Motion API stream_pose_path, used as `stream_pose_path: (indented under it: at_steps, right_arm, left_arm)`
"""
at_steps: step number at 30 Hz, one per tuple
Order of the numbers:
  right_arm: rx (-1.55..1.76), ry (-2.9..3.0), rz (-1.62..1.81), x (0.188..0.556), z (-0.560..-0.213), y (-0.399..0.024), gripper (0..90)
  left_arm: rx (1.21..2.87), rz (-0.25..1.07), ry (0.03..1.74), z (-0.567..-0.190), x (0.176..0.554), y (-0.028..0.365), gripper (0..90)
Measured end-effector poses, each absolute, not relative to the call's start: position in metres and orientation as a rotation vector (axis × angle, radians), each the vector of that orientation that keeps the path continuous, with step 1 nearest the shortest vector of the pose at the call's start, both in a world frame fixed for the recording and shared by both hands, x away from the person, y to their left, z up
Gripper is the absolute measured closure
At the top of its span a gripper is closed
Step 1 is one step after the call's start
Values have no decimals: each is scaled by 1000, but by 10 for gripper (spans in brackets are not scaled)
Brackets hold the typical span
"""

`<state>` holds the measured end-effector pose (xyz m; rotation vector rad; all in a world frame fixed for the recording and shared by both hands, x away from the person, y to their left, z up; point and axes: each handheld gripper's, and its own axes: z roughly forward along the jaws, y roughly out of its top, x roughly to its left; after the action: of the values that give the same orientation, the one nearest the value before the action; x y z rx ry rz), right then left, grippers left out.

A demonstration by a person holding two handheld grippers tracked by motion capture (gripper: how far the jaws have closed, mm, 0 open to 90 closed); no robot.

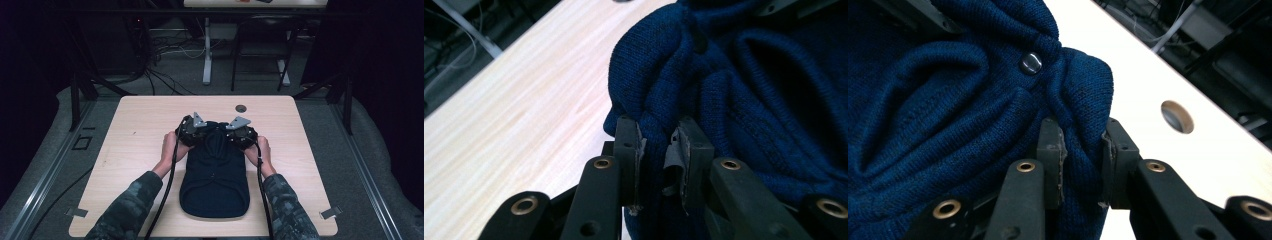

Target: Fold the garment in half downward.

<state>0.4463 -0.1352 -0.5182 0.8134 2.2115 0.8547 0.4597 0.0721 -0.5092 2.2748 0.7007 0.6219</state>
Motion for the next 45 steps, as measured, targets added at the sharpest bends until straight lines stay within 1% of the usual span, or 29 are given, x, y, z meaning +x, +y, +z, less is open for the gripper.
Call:
stream_pose_path:
  at_steps: [4,10,21,25,30,35,39,45]
  right_arm:
    - [786,2171,887,442,-511,-135,739]
    - [732,2109,894,437,-501,-135,740]
    - [674,2051,896,431,-489,-135,741]
    - [654,2037,900,430,-485,-135,742]
    - [602,1985,906,427,-473,-133,743]
    - [551,1921,909,423,-462,-132,743]
    - [509,1892,934,414,-459,-134,743]
    - [453,1915,950,404,-473,-136,743]
  left_arm:
    - [2260,668,644,-498,453,73,752]
    - [2233,714,617,-488,451,74,753]
    - [2214,741,597,-478,452,74,747]
    - [2233,745,593,-471,453,73,744]
    - [2193,784,584,-461,453,74,751]
    - [2123,864,526,-449,446,77,754]
    - [2099,900,490,-453,437,80,756]
    - [2124,880,485,-465,431,80,756]
